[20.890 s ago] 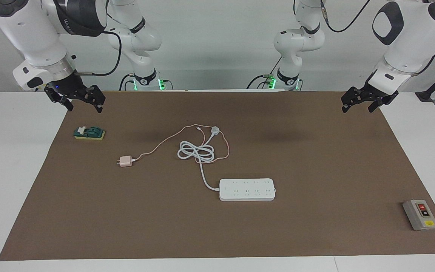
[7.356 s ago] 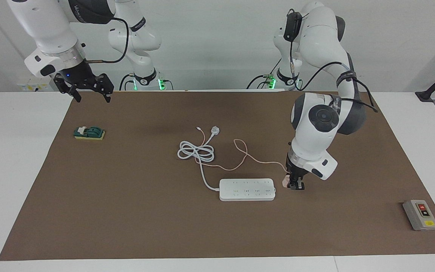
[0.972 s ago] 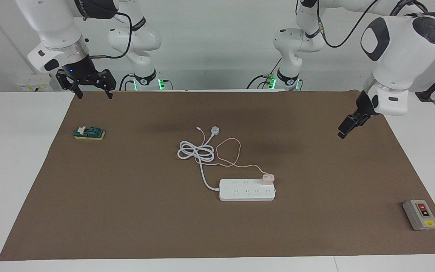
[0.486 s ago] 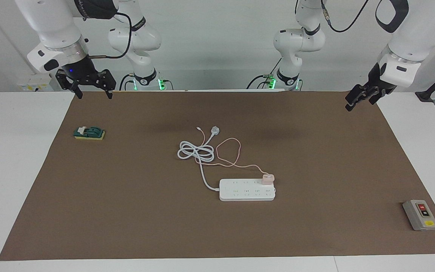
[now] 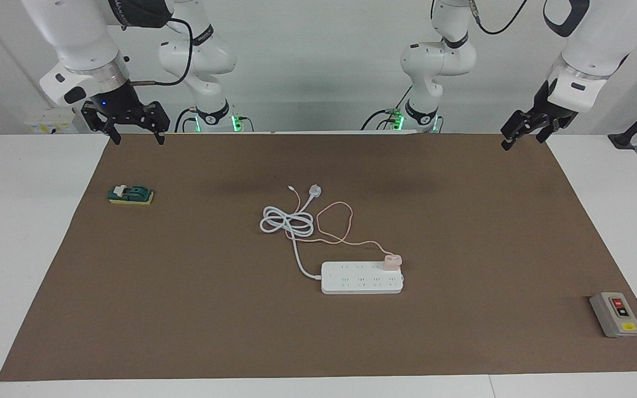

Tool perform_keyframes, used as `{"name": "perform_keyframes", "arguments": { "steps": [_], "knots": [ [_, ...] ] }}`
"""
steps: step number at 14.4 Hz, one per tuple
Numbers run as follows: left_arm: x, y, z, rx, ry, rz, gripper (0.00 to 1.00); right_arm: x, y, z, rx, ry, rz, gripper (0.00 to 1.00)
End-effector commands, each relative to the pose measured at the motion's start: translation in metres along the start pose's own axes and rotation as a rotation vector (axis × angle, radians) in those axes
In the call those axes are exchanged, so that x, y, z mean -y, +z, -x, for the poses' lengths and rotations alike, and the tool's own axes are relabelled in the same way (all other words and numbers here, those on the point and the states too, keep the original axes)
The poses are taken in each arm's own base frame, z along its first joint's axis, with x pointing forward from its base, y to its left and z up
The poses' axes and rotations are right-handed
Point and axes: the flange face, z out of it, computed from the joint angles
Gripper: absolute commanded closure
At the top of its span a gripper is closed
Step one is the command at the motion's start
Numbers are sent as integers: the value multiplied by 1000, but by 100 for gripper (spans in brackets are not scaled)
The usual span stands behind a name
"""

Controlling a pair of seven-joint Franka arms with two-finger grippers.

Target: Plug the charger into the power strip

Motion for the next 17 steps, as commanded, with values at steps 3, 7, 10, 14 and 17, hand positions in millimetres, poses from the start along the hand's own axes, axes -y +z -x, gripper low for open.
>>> {"name": "perform_keyframes", "arguments": {
  "steps": [3, 7, 10, 14, 17],
  "knots": [
    [-4, 1, 5, -17, 69, -9, 0, -4, -3, 7, 10, -26, 9, 0],
    [-5, 3, 9, 16, 251, -8, 0, -4, -3, 7, 10, -26, 9, 0],
    [-6, 2, 10, 18, 277, -6, 0, -4, -3, 7, 10, -26, 9, 0],
    [-8, 4, 13, 41, 276, 18, 0, -4, -3, 7, 10, -26, 9, 0],
    [-7, 3, 14, 47, 270, 18, 0, -5, -3, 7, 10, -24, 9, 0]
  ]
}}
